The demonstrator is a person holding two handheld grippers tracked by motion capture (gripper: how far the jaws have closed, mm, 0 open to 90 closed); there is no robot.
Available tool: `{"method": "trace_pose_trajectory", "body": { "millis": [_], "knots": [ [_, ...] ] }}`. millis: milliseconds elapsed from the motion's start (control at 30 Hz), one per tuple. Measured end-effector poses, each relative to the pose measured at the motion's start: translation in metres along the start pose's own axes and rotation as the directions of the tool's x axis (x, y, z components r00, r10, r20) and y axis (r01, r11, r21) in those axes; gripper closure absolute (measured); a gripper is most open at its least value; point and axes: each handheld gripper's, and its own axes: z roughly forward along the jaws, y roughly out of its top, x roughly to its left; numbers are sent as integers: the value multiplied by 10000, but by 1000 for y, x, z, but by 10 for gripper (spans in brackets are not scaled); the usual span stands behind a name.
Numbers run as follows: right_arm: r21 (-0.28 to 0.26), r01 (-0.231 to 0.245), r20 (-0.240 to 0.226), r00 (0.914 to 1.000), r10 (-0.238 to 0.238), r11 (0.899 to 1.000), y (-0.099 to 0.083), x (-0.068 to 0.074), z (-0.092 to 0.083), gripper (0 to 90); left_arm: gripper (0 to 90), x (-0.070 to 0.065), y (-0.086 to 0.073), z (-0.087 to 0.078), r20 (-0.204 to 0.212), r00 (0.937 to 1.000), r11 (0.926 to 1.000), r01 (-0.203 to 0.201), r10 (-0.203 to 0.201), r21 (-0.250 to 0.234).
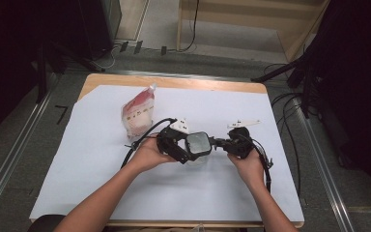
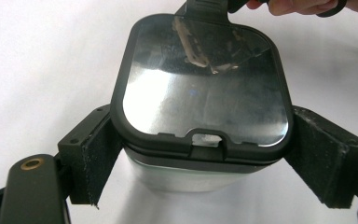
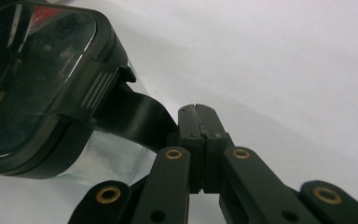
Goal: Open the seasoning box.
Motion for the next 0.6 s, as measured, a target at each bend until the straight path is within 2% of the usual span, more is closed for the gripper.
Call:
{"method": "trace_pose_trajectory", "body": {
  "millis": [67,400,600],
  "knots": [
    [10,19,-13,10000,-19,10000,0,1,0,900,169,0,0,-1,21,10000,10000,29,-29,-32],
    [41,56,-88,9999,-56,10000,0,5,0,900,175,-5,2,-4,-207,9991,9990,-361,366,258],
    [132,104,-130,9999,-102,9999,-1,6,0,900,175,-5,2,-5,-213,9989,9988,-400,406,292]
  ]
}}
